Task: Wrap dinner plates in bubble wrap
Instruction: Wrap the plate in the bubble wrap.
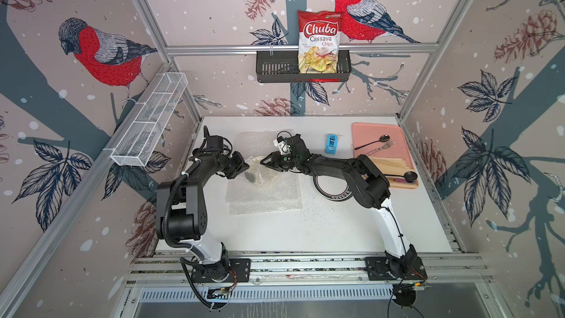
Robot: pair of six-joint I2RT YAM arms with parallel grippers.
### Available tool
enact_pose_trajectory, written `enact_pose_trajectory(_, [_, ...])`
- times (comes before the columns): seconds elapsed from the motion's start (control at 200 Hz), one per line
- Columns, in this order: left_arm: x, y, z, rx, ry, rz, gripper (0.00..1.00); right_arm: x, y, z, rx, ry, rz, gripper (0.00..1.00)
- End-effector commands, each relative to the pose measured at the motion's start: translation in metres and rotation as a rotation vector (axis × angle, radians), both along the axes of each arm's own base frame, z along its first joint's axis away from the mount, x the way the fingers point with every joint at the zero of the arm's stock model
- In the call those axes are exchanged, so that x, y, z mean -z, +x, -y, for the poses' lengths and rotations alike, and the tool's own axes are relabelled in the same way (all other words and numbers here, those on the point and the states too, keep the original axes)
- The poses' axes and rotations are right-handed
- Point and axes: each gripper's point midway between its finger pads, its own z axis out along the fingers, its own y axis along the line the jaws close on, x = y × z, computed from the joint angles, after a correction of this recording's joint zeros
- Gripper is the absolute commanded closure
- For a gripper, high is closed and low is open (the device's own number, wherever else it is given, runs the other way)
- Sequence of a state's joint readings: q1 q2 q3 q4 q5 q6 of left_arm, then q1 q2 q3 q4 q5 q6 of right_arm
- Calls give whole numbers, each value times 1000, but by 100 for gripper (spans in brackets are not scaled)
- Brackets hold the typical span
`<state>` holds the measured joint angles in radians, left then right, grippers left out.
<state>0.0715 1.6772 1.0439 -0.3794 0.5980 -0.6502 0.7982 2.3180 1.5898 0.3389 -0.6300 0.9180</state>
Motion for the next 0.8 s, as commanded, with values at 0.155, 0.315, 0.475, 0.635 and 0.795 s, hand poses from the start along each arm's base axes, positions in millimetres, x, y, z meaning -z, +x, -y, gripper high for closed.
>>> enact_pose_trajectory(0.155, [36, 24, 6, -13, 24, -7, 98, -7, 1, -13, -36, 9, 31, 58])
enact_pose_trajectory(0.315, [58, 20, 14, 18, 29, -54, 99, -9, 2, -29, -56, 16, 40, 59])
enact_pose_trajectory(0.475, [60, 20, 17, 25, 16, -52, 98, 7, 10, -36, -43, 1, 21, 59])
enact_pose_trajectory(0.635, [53, 18, 19, 27, 3, -38, 94, 29, 17, -34, -6, -30, -6, 59])
enact_pose_trajectory(0.795, [34, 23, 15, 15, -25, 3, 89, 43, 21, -34, 7, -47, -28, 58])
